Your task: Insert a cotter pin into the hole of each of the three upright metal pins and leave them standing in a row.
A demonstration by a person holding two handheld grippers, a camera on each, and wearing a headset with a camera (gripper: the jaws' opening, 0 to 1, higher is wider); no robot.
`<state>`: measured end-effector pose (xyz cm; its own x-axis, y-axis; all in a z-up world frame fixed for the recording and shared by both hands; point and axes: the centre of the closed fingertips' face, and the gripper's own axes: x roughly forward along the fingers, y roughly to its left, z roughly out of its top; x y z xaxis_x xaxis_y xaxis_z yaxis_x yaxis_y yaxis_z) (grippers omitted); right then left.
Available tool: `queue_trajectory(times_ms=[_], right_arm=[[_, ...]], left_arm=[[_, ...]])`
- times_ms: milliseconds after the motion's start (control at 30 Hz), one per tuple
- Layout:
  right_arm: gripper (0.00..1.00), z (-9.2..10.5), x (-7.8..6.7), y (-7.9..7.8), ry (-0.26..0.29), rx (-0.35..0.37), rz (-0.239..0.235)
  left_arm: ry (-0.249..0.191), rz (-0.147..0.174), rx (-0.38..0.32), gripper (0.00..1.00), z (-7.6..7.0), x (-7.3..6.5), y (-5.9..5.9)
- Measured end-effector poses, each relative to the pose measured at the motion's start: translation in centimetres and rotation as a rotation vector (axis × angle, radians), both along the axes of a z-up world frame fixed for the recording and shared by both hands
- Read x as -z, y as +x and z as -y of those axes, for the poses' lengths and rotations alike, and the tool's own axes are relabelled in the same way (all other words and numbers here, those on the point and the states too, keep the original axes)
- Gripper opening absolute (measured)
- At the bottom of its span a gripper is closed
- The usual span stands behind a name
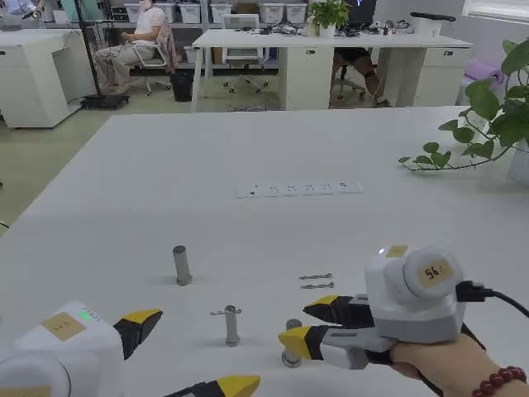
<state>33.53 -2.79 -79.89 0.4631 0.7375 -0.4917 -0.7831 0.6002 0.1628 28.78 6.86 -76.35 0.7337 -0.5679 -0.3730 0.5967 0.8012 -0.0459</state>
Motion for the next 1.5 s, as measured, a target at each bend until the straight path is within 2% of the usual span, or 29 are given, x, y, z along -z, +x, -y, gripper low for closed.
queue_trajectory(times_ms=[100,167,300,400,633,833,1033,1200,1300,1500], right_arm=[[0.39,0.6,-0.3,0.1,-0.005,0.0,0.001],[0.41,0.8,-0.7,0.2,0.013,-0.001,-0.01],[0.44,1.2,-1.3,0.6,0.015,-0.006,-0.014],[0.44,1.7,-1.9,1.2,0.007,-0.024,-0.012],[0.44,3.0,-2.0,3.1,-0.024,-0.024,-0.018],[0.41,4.3,-0.9,5.2,-0.085,-0.032,-0.014],[0.38,4.7,0.4,6.9,-0.139,-0.048,-0.026],[0.35,4.4,1.3,7.6,-0.168,-0.07,-0.034],[0.32,4.6,2.5,8.1,-0.228,-0.097,-0.033],[0.27,4.7,3.7,8.7,-0.299,-0.131,-0.028]], left_arm=[[-0.005,0.007,0.0,0.84,0.0,-0.1,0.1],[-0.012,0.009,0.0,0.85,0.1,-0.2,0.1],[-0.006,0.004,0.003,0.86,0.1,-0.1,0.1],[0.001,0.006,0.007,0.86,0.2,-0.1,0.0],[0.012,0.008,0.004,0.86,0.1,0.0,0.0],[0.008,0.007,0.007,0.85,0.2,0.2,0.1],[0.008,0.008,0.011,0.85,0.3,0.1,0.4],[0.003,0.007,0.008,0.84,0.3,0.2,0.6],[0.001,0.006,0.006,0.83,0.3,0.3,0.8],[-0.006,0.01,-0.006,0.81,0.1,0.2,1.1]])
